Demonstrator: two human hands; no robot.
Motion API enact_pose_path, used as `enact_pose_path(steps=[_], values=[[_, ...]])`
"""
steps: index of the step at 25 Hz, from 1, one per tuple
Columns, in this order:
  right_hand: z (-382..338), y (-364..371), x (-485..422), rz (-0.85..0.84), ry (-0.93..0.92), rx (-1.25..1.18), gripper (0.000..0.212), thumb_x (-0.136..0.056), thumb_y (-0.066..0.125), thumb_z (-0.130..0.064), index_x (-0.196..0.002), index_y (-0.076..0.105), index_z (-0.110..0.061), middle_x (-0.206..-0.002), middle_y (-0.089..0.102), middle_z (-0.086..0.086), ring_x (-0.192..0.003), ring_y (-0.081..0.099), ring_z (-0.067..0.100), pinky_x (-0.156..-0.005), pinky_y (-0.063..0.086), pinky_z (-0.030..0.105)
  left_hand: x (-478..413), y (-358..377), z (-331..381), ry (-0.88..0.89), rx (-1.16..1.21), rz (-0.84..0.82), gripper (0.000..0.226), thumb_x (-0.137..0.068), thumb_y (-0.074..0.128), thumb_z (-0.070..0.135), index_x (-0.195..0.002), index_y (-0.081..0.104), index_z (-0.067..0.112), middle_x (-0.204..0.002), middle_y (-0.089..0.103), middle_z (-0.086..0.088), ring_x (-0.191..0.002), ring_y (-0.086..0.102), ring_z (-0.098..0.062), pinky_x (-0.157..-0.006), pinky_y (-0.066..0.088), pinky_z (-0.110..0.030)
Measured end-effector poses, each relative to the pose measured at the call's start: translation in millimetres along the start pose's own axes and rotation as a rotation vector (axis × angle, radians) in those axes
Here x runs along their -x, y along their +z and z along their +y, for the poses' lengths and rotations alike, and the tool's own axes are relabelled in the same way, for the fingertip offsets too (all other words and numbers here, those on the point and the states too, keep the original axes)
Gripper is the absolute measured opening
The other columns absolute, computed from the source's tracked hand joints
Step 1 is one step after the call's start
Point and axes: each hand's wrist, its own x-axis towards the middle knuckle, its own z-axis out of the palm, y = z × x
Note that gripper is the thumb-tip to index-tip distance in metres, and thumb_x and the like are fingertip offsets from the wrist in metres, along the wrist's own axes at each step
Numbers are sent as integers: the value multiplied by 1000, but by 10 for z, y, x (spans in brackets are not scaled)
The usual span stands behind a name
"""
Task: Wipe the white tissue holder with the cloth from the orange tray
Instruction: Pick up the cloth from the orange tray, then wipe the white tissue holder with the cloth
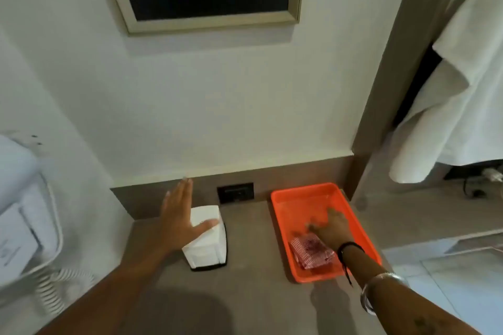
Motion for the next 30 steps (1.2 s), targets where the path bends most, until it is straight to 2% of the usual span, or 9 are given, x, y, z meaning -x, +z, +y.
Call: enact_pose_path(steps=[4,8,12,16,19,21,24,27,30], values=[[412,275,-104,-227,371,-68,93,-62,87,-44,-136,44,-6,-136,55,16,-123,54,35,-104,47,43,5,314,-344,-265,46,-367,168,-35,56,104,-158,-16,15,-169,-13,-4,-155,-10,-23,-125,-6,-48],[328,412,-255,-292,388,-166,57,-85,67,-35,-127,52,0,-140,57,15,-125,55,32,-106,45,43,-173,376,-371,-282,74,-458,172,-33,87,78,-159,-14,20,-170,-7,-4,-154,-10,-28,-124,3,-46],[394,398,-335,-330,522,-514,67,-62,88,-12,-121,59,-3,-98,73,16,-85,67,33,-72,54,37,-205,397,-387,-284,131,-479,169,-36,99,59,-160,-8,20,-170,1,-3,-155,1,-25,-123,18,-43],[175,305,-416,-307,428,-943,52,-69,79,0,-119,65,1,-97,76,17,-88,71,37,-87,55,48,-106,495,-286,-254,156,-440,167,-37,99,58,-161,-6,19,-169,6,-7,-155,8,-26,-120,23,-40],[-282,297,-482,-287,253,-1064,47,-78,64,16,-123,60,4,-111,71,24,-84,70,33,-78,59,41,-15,678,-131,-171,219,-459,168,-40,97,62,-159,-12,17,-170,0,-7,-155,-1,-25,-123,13,-37],[-706,353,-438,-194,-21,-842,48,-81,60,16,-125,61,-2,-119,68,23,-91,67,27,-73,59,25,37,747,-74,-147,267,-461,170,-39,93,69,-157,-19,20,-169,-5,-4,-153,-8,-20,-122,6,-34],[-1305,514,-127,-156,-450,-294,47,-90,55,0,-134,57,-15,-140,59,8,-123,57,21,-97,42,15,61,769,-84,-144,307,-419,173,-35,87,78,-155,-25,23,-169,-10,1,-155,-7,-27,-126,6,-42],[-1373,873,209,-363,-904,214,67,-85,43,-12,-150,37,-27,-163,25,-3,-151,17,19,-123,23,40,91,744,-105,-62,323,-381,169,-32,77,89,-147,-36,39,-170,-5,0,-155,-3,-29,-125,10,-51],[-1260,1029,300,-456,-964,560,81,-81,35,-55,-156,8,-36,-167,-5,-9,-154,-9,25,-124,7,53,82,731,-139,-52,308,-366,163,-35,78,88,-135,-46,50,-170,1,1,-155,-2,-33,-124,9,-59]])
